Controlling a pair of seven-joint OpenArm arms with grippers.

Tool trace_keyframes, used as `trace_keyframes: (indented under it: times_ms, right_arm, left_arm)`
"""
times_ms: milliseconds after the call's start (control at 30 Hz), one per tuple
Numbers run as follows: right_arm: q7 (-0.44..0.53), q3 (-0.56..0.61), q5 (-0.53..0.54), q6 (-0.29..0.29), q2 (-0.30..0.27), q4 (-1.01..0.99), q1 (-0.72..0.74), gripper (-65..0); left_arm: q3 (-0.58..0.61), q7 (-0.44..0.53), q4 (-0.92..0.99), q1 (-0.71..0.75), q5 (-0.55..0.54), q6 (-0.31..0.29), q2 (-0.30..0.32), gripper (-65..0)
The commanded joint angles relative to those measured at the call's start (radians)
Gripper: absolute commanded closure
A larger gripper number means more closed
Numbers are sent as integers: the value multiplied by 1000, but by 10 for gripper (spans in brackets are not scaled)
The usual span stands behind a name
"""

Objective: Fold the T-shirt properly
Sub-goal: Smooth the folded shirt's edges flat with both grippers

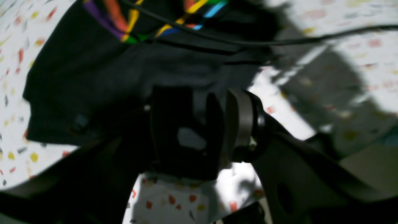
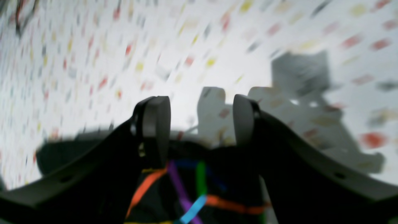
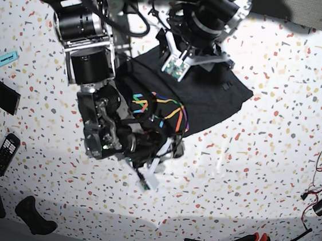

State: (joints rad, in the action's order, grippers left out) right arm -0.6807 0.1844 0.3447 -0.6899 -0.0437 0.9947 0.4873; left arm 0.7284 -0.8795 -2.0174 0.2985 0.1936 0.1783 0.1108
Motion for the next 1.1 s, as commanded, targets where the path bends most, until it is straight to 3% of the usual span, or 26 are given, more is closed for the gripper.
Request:
trace_keyframes:
  times_ms: [0, 167, 267, 500, 667, 833, 967, 1067]
  right_arm:
    - [21, -4, 17, -8, -1, 10, 36, -314]
    - [-6, -4, 8, -8, -9, 5, 35, -314]
    - [-47, -4, 6, -8, -9, 5, 22, -314]
    - [-21, -4, 6, -8, -33, 5, -71, -314]
    - [-68, -4, 16, -8, -121, 6, -91, -314]
    - [-161, -4, 178, -8, -236, 19, -92, -314]
    - [-277, -4, 310, -8, -288, 27, -93, -314]
    - [-307, -4, 364, -8, -319, 39, -113, -314]
  left_arm:
    - [11, 27, 10, 3, 3, -3, -13, -279]
    - [11, 47, 131, 3, -42, -36, -13, -279]
    - [11, 64, 205, -5, -1, -40, -13, -279]
    - [11, 58, 321, -54, 53, -39, 22, -279]
    - [11, 57, 324, -101, 51, -37, 129, -279]
    - [9, 51, 324, -153, 35, 7, 231, -279]
    - [-37, 74, 324, -189, 3, 8, 247, -279]
    - [-89, 91, 324, -231, -30, 2, 239, -279]
